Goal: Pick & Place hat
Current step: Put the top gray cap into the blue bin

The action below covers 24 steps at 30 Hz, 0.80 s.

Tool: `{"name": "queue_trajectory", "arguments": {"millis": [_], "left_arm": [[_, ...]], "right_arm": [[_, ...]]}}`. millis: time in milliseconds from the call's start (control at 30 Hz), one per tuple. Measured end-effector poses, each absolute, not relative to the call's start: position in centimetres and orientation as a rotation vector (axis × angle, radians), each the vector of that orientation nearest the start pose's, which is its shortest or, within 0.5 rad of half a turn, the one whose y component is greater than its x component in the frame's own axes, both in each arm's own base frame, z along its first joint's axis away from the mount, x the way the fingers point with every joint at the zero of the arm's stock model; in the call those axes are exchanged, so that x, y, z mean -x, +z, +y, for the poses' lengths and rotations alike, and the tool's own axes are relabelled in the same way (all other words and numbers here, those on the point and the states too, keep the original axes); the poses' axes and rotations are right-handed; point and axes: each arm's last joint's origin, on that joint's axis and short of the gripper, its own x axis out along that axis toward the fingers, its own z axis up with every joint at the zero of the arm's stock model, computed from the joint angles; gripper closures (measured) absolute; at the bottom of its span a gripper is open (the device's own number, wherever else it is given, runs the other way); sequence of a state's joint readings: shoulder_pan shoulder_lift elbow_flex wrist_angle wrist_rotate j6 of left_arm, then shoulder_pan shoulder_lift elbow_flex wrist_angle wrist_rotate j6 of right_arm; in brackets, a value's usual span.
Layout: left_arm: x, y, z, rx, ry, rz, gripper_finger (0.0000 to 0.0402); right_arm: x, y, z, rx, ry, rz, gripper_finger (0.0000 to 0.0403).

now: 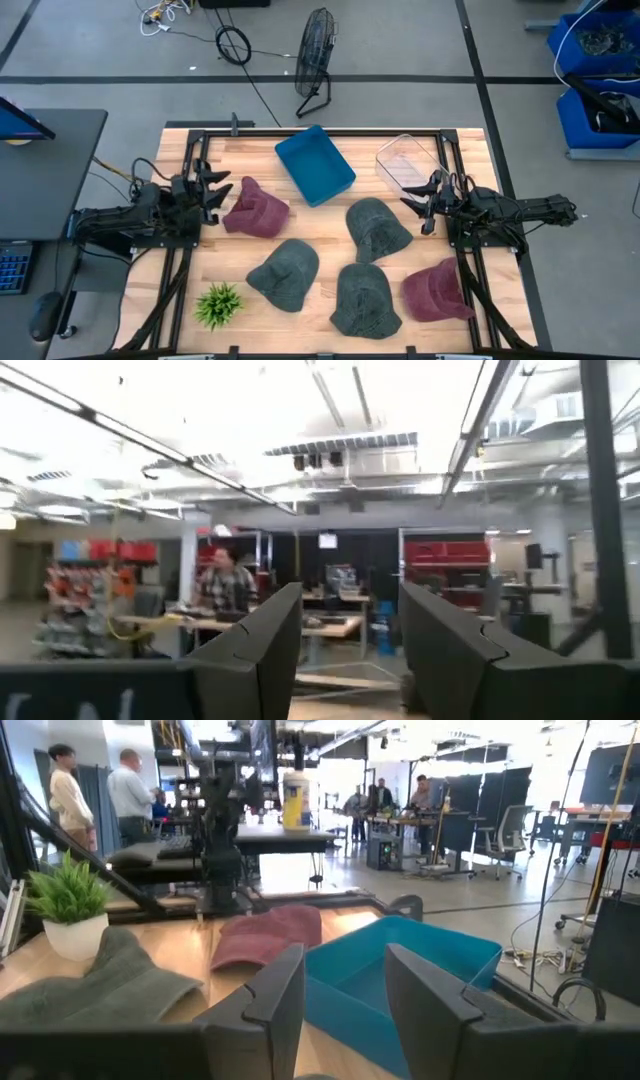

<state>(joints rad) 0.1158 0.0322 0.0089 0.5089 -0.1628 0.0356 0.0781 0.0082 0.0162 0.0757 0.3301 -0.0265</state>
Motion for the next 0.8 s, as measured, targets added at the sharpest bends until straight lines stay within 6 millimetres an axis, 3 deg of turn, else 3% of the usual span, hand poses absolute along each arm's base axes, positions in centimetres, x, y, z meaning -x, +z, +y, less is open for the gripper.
{"name": "queue_trajectory", "arguments": {"millis": [100, 233, 433, 600, 800], "left_arm": [[-8.9, 21.4, 1.4, -0.037, 0.254, -0.396, 0.0229], [-9.0, 23.8, 1.5, -0.077, 0.266, -0.311, 0.0229], [-10.3, 27.4, 2.2, -0.008, 0.338, -0.091, 0.0229], [-11.5, 27.6, 2.6, 0.036, 0.405, 0.089, 0.0229], [-12.1, 27.3, 2.8, 0.027, 0.424, 0.129, 0.0229]], "right_arm": [[-9.6, 17.8, -0.1, -0.140, -0.210, -0.124, 0.0256], [-9.6, 18.0, 0.0, -0.337, -0.169, -0.158, 0.0256], [-9.5, 17.7, -0.2, -0.294, -0.248, -0.134, 0.0256], [-9.5, 17.6, -0.3, -0.331, -0.263, -0.129, 0.0256], [-9.5, 17.4, -0.3, -0.313, -0.286, -0.112, 0.0256]]}}
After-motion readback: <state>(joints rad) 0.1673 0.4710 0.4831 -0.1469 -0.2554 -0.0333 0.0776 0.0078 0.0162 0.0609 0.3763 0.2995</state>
